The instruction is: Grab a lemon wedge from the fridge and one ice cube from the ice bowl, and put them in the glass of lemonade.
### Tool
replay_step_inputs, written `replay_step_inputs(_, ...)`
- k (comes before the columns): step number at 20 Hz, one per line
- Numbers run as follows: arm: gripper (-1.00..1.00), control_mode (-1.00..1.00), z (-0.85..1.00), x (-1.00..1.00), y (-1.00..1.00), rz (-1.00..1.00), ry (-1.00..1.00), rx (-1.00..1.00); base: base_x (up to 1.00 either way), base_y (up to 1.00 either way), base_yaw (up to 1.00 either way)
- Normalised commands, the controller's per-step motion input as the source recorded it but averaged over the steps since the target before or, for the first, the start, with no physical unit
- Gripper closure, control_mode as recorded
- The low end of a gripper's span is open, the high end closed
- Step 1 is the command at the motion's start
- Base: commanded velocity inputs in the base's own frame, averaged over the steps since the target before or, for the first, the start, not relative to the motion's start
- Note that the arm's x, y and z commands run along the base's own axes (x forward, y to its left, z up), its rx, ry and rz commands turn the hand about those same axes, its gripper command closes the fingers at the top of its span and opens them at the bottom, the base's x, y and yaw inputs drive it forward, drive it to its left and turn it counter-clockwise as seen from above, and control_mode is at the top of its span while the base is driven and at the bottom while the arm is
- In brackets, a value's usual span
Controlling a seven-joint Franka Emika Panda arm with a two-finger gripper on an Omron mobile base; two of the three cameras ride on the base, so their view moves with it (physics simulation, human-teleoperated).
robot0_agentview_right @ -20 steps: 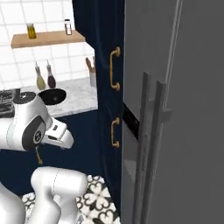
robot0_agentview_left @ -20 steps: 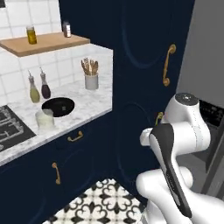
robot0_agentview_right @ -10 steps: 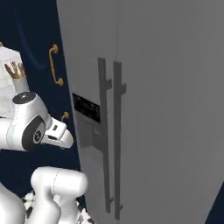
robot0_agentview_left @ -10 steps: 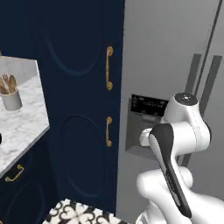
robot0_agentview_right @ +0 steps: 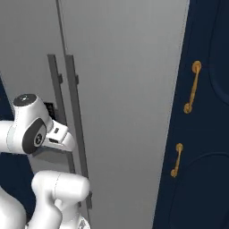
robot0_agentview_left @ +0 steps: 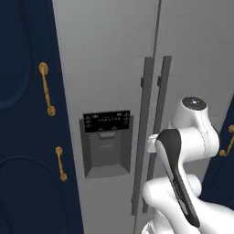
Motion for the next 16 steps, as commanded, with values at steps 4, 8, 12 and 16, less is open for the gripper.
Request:
replay_step_inputs(4,-1.00,1.00,0.00,0.00,0.00,0.00,0.00,0.00,-0.83,0.60,-0.52)
replay_step_inputs(8,-1.00,1.00,0.00,0.00,0.00,0.00,0.00,0.00,-0.93,0.62,-0.25)
replay_step_inputs(12,-1.00,1.00,0.00,0.00,0.00,0.00,0.00,0.00,-0.68,-0.02,-0.09)
replay_step_inputs(16,-1.00,1.00,0.00,0.00,0.00,0.00,0.00,0.00,-0.12,-0.58,0.05)
